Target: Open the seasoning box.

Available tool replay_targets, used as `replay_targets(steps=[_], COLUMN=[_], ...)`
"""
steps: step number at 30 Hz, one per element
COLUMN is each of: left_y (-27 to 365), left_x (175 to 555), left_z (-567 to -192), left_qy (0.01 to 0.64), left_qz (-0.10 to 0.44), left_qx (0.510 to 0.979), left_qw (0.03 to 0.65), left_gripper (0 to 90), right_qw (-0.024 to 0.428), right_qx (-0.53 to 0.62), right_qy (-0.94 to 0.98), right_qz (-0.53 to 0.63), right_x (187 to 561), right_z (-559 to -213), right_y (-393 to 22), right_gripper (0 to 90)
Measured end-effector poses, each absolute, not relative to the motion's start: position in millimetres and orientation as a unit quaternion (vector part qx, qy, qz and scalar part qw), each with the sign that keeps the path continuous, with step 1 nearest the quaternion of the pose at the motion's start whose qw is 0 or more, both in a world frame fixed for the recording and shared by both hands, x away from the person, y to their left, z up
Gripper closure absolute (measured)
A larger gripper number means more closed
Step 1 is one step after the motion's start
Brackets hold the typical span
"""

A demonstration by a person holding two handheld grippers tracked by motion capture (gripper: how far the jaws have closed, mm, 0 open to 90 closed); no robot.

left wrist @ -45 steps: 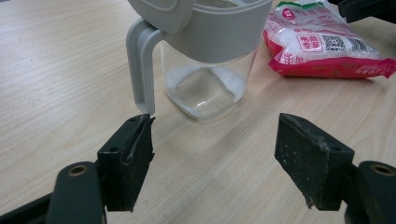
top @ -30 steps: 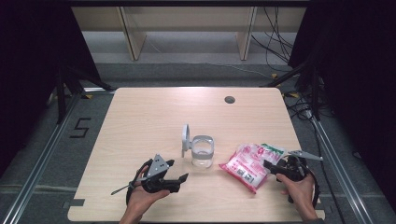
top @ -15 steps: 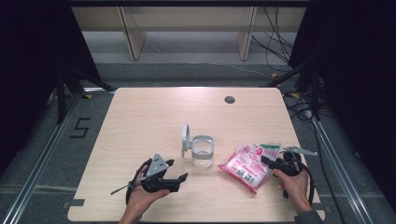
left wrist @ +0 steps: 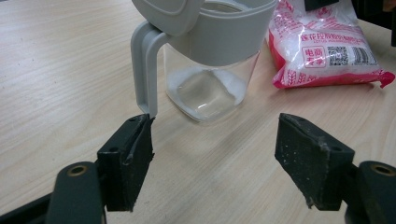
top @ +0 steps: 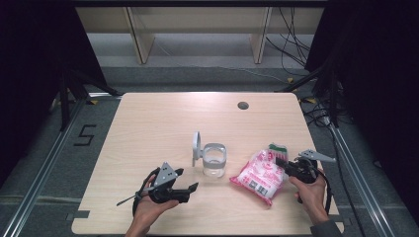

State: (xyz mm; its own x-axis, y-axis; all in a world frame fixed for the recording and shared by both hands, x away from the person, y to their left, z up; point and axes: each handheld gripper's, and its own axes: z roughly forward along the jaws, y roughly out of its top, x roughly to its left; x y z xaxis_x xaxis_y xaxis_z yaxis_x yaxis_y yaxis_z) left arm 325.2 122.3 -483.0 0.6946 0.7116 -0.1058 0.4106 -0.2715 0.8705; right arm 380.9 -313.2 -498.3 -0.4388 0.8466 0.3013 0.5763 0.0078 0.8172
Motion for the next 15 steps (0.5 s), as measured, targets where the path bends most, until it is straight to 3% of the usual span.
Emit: replay_targets(steps=[4,9,15], left_y=[124.3,125.9,128.0], left_x=[326.7,326.6,327.1], left_z=[-483.8,-482.6,-479.4], left_qy=[0.369,0.375,0.363], left_qz=[0.123,0.128,0.133], left_qx=[0.767,0.765,0.767], left_qw=[0.51,0.508,0.512], left_gripper=[27.4,27.4,27.4], right_qw=[0.156,0.154,0.191], right_qx=[0.468,0.457,0.406], right_qy=[0.699,0.696,0.708], right_qz=[0.517,0.532,0.546], right_x=[379.3,370.3,371.5], right_z=[-484.3,-465.4,-441.9], right_y=[-312.1,-301.0,-282.0], right_gripper=[90.0,90.0,90.0])
